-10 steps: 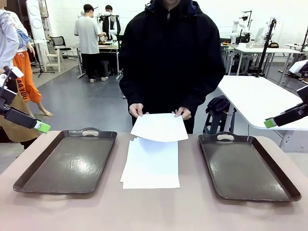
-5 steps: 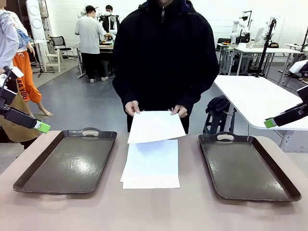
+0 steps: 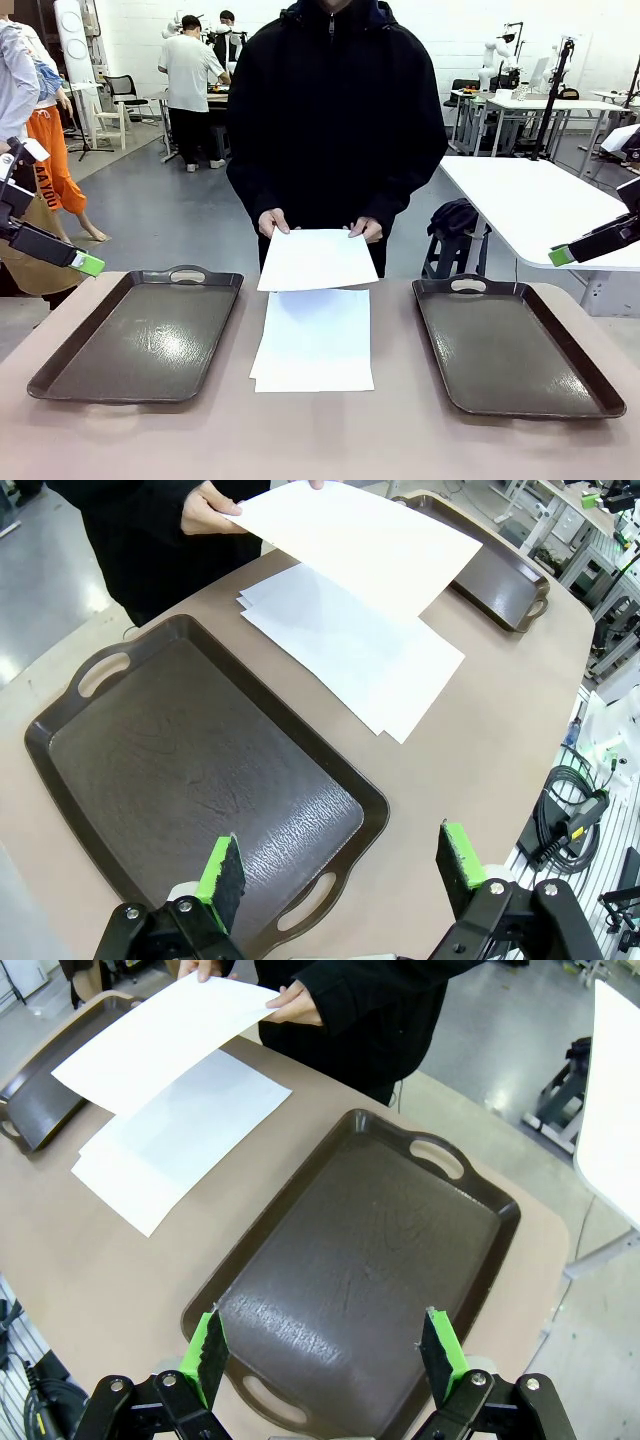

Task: Sort the A4 documents.
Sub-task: Receive the A4 Paper.

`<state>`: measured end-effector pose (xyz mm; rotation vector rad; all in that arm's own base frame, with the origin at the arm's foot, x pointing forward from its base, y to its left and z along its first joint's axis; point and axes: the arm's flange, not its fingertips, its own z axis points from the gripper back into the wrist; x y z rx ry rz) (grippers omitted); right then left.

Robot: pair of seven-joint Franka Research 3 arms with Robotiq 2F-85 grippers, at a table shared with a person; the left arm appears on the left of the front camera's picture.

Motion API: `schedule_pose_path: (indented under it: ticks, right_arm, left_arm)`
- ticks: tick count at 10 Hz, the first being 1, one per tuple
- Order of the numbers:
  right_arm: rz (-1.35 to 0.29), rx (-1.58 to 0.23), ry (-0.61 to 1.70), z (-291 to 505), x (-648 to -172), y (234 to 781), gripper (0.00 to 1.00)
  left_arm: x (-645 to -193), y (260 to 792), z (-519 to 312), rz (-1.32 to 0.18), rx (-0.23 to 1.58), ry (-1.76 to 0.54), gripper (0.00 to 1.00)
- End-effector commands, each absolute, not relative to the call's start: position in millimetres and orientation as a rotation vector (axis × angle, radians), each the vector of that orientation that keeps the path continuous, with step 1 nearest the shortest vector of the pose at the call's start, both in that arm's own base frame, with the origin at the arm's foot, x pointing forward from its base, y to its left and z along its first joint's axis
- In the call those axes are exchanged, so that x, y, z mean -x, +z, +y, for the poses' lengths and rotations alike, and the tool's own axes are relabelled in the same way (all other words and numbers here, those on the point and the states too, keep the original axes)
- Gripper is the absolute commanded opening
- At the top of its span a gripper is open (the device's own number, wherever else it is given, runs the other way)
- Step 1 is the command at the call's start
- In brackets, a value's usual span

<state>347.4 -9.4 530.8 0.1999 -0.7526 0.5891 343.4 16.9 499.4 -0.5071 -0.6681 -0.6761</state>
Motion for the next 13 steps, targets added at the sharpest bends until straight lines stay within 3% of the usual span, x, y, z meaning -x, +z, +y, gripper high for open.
schedule_pose_path:
  ticks: [1, 13]
  right_arm:
    - [-0.749, -0.200, 0.589, -9.4, -347.7, 530.0, 1.00]
    - [-0.749, -0.200, 0.589, -9.4, -347.7, 530.0, 1.00]
  left_arm:
    - [-345.8, 498.4, 19.7, -0.678, 0.520, -0.694, 1.00]
    - [-345.8, 498.4, 19.7, -0.678, 0.520, -0.694, 1.00]
